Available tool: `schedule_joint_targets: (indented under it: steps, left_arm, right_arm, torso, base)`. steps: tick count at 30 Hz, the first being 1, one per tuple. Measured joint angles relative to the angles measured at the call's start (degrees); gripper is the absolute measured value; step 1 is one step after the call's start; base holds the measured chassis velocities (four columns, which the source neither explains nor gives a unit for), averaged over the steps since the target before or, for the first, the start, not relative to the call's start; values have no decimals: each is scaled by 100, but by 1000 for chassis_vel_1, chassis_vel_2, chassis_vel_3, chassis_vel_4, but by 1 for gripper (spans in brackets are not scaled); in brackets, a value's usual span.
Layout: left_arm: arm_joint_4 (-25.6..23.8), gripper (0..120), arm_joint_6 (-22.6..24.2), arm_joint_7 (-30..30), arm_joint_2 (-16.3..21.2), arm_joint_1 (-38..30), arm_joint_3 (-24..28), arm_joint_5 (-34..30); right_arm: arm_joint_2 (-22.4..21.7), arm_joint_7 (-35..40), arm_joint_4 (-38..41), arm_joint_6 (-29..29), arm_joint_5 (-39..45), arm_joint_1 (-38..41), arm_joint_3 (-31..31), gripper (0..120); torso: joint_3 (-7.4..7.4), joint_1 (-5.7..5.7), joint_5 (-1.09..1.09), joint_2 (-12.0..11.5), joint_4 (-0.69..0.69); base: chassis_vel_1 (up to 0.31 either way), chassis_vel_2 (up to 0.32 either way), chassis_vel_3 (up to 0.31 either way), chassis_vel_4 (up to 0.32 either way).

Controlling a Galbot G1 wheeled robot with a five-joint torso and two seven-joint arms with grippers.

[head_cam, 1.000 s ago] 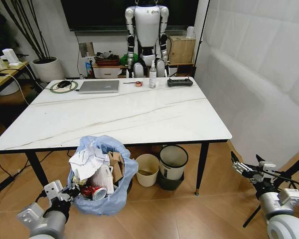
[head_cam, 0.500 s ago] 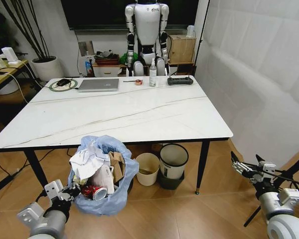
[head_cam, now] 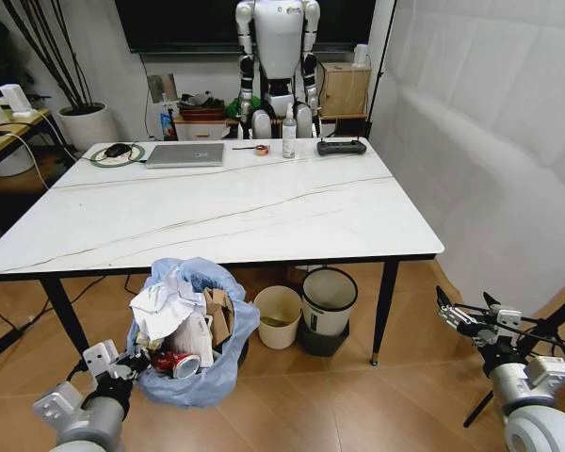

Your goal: Pick up the trash bin and place the trash from the table into it.

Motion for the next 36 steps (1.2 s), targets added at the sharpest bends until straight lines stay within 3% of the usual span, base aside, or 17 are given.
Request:
schedule_joint_targets:
  steps: [24, 36]
  left_arm:
    - [503, 1, -53, 169, -102, -35, 23, 30]
    - [1197, 1, -202, 435, -121, -73, 0, 179]
  right_arm:
    - [0, 0, 0, 0, 0, 0, 0, 100]
    - [0, 0, 0, 0, 0, 0, 0, 100]
  torso:
    - [-392, -306, 0, -698, 0]
    - [-580, -434, 0, -1014, 1]
  base:
    - [0, 0, 0, 0]
    - [0, 0, 0, 0]
